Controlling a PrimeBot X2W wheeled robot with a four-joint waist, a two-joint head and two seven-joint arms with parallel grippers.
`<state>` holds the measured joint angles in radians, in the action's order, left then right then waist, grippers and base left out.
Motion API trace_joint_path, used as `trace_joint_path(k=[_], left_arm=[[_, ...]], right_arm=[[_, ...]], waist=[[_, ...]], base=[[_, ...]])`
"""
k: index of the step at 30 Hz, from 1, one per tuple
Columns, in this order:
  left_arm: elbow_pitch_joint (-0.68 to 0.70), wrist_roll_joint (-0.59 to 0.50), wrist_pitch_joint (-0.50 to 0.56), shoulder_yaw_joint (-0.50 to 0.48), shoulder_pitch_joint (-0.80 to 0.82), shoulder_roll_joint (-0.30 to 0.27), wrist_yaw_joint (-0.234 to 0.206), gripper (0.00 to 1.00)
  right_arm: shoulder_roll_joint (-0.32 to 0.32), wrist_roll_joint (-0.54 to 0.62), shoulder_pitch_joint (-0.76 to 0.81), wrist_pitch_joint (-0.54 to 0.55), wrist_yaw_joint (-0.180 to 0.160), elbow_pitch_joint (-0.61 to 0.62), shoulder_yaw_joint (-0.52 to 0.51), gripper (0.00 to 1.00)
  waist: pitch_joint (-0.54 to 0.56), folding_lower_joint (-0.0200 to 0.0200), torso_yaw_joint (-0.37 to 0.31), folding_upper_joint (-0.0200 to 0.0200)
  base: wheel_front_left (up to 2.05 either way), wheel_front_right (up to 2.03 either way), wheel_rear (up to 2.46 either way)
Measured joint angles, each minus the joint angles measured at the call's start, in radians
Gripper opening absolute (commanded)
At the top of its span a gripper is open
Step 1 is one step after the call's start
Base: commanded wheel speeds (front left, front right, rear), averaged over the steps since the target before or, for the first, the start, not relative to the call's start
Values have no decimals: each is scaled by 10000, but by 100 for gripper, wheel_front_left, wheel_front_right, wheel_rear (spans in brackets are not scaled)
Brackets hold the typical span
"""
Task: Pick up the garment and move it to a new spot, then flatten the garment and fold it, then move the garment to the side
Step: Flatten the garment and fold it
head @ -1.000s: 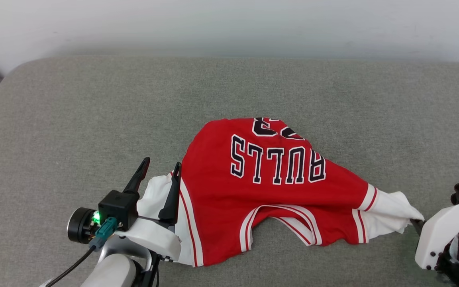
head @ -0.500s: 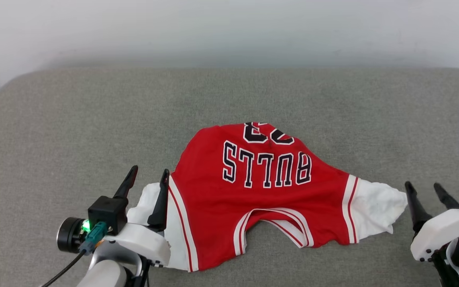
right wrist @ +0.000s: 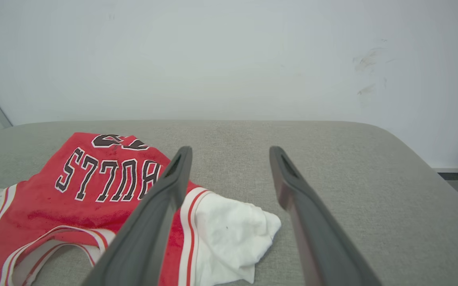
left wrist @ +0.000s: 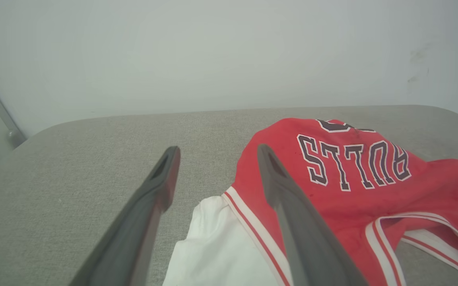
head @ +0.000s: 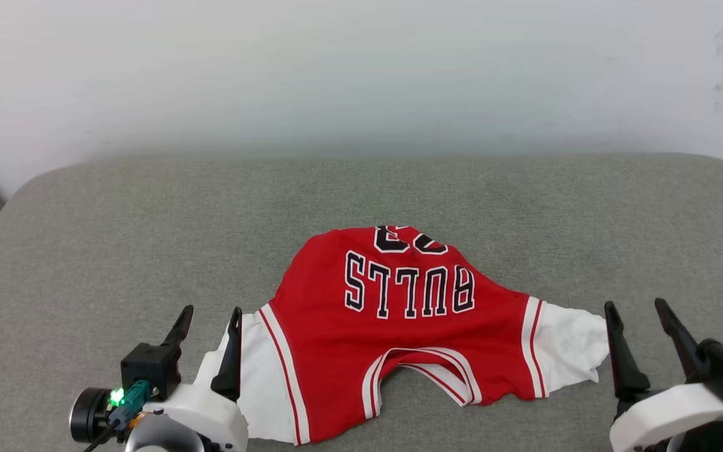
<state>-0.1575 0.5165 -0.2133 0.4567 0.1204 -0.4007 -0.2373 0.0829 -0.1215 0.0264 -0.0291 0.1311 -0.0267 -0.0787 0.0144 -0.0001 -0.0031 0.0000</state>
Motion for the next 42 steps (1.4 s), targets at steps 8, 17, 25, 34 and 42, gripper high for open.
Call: trace_joint_path(k=[8,17,25,34,42], left_arm=[[-353,644,892,-75,-378,-257,178,100],[-1143,2474,4907,71,-327,-1436,1367,100],[-1799,3421,6949,73,151,-1942,1858,100],[-2194,4184,8025,155,582,-1714,2299,0],[-2184,3359,6027,67,429,-1162,1580,0]], right_arm=[[-263,-12,894,265,0,1099,378,100],[-301,-117,1031,476,0,1312,821,100],[-305,-203,677,280,0,1122,1089,100],[-307,-215,327,79,0,832,1133,100],[-316,-493,328,779,0,535,715,100]], waist=[[175,0,-226,0],[-5,0,-713,0],[-736,0,-1079,0],[-1197,-1,-1376,0],[-972,0,-1088,1]], base=[[0,0,0],[0,0,0],[0,0,0],[0,0,0],[0,0,0]])
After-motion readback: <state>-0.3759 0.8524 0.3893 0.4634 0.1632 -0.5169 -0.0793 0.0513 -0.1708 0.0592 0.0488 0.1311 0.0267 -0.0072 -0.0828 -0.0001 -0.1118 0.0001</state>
